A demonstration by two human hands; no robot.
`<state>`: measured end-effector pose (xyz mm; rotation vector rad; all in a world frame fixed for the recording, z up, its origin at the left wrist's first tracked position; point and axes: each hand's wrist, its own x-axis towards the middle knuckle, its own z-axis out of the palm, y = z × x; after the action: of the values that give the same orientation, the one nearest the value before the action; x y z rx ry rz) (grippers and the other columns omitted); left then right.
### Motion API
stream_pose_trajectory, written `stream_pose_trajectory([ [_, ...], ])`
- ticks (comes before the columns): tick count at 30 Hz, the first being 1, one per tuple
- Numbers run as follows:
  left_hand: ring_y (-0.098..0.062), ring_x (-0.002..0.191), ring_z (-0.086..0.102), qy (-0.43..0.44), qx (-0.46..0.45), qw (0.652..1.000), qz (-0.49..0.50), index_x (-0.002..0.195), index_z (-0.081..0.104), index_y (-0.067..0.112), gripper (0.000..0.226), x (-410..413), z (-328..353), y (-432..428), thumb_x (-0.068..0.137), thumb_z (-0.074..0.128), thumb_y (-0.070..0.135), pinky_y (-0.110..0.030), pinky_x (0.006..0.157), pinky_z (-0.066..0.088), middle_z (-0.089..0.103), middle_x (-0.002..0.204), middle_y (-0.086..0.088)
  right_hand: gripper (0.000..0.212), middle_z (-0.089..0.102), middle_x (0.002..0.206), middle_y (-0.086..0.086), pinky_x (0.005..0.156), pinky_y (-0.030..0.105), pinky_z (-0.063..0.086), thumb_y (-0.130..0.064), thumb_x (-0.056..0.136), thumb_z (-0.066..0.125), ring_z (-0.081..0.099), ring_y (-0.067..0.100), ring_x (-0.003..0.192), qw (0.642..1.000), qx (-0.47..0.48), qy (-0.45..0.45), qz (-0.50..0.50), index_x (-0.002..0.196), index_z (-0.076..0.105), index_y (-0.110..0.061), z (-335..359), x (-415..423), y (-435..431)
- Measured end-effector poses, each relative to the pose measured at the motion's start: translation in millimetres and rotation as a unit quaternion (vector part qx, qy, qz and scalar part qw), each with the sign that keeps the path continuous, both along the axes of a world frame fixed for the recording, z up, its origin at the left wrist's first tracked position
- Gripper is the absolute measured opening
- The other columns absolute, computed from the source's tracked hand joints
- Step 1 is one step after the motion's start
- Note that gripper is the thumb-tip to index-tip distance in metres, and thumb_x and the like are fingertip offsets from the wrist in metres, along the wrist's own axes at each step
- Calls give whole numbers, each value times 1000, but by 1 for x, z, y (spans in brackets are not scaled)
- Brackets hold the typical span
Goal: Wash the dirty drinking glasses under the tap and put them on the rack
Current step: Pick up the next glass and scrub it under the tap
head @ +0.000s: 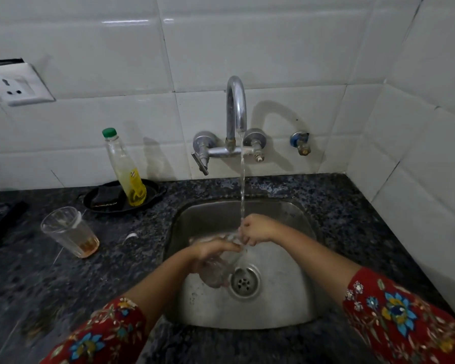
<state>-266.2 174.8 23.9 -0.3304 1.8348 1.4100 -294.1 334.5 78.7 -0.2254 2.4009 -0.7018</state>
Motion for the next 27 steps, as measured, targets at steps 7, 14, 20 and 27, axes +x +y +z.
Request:
stream_pose_trajectory([
  [7, -30, 79, 64, -137, 314, 871, 351, 102, 64, -3, 56, -3, -30, 5, 88, 60, 50, -41, 70, 57, 68, 86, -21, 38, 63, 119, 15, 63, 28, 44, -36, 99, 36, 59, 23, 81, 994, 72, -59, 47, 106, 60, -7, 1, 12, -7],
  [14, -36, 92, 62, -131, 409, 789, 439, 125, 57, -1, 66, -37, 28, 41, 95, 43, 57, -43, 83, 49, 64, 105, -26, 77, 15, 156, 18, 103, 35, 39, -17, 96, 43, 30, 32, 138, 975, 50, 214, 31, 149, -14, -10, 0, 18, -8],
  [20, -31, 117, 56, -116, 425, 805, 398, 96, 62, -5, 70, -41, 51, 56, 99, 29, 56, -42, 91, 38, 66, 98, -24, 87, -38, 149, 9, 119, 36, -11, 1, 88, 38, -32, 22, 140, 893, 125, 407, 145, 140, -31, -9, -17, 22, 18],
  [27, -25, 93, 65, -52, 426, 800, 420, 119, 59, 6, 51, -41, 37, 72, 90, 58, 47, -37, 77, 51, 72, 96, -13, 78, 36, 149, 17, 106, 39, 41, -5, 74, 53, 37, 30, 137, 836, 141, 521, 99, 146, 24, -2, -20, 16, 15],
])
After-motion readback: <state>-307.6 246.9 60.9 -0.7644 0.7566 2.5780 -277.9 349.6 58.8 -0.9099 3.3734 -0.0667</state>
